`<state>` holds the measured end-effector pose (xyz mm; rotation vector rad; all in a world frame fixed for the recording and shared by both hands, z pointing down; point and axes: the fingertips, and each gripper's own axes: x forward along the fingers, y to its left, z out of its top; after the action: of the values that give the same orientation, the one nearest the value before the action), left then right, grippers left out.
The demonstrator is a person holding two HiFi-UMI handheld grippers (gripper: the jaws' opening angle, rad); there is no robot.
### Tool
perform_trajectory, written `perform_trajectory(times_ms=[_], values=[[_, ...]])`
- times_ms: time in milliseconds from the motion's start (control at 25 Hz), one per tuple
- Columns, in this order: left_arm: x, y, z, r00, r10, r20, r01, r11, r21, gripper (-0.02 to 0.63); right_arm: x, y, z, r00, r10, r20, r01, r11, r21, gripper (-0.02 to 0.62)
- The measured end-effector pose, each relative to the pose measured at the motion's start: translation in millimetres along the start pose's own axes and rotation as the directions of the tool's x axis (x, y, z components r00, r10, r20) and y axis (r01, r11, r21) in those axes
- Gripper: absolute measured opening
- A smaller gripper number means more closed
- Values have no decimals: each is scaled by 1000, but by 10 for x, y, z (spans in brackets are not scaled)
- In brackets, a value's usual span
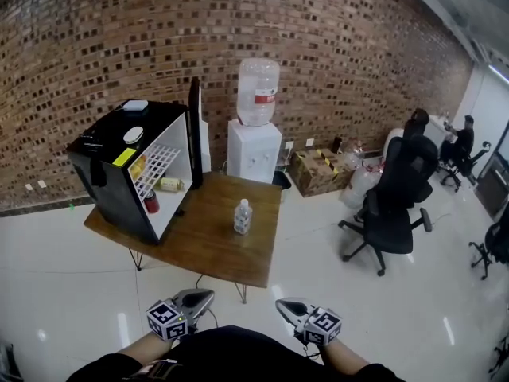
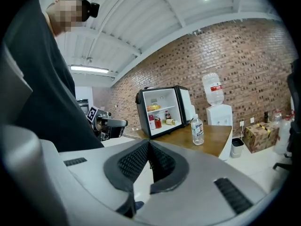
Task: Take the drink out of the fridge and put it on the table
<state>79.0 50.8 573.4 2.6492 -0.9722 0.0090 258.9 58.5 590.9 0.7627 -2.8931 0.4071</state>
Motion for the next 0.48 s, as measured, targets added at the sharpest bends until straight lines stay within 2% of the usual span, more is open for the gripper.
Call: perform_trajectory(times_ms=[240,360,480], values=[[-582,116,-9,1000,20,7,-20,999,28,2,182,427,-4,999,-19,38,18,1000,20,0],[-923,269,-30,999,34,-8,-33,999,43,2,409,542,20,996,-69,64,64,996,66,0],[-1258,415,-38,998,57,-7,-56,997,52,2,684,725,19,995,-67,73,60,993,103,0]])
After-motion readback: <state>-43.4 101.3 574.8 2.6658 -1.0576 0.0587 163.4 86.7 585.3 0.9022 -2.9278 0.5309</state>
